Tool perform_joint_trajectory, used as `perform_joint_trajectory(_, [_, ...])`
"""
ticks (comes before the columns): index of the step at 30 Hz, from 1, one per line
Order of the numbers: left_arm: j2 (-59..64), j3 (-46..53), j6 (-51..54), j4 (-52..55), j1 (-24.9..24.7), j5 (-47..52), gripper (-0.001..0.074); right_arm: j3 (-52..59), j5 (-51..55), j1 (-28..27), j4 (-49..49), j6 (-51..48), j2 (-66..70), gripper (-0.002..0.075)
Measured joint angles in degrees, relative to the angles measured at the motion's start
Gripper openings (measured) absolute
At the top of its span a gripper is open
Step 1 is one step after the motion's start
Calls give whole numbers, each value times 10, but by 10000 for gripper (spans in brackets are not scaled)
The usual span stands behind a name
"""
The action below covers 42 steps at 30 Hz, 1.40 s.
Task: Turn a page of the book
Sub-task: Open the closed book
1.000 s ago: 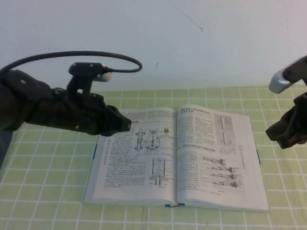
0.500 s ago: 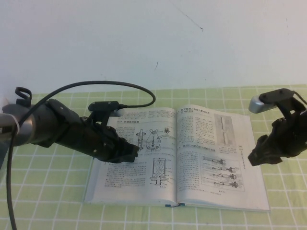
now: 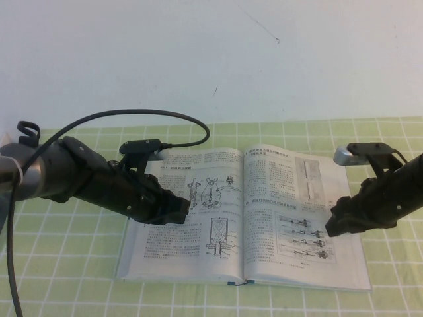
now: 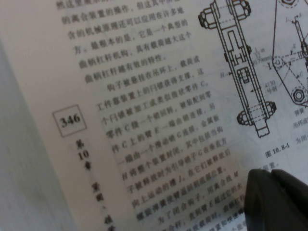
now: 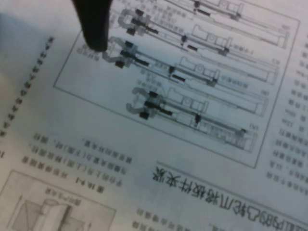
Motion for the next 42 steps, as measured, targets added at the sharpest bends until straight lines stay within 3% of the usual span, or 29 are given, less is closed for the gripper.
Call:
perform_joint_trajectory(19, [0, 0, 0, 0, 1, 0, -3, 0, -5, 0, 86, 2, 7, 407])
perform_joint_trajectory(42, [0, 0, 0, 0, 1, 2, -3, 0, 0, 0, 72, 54, 7, 406])
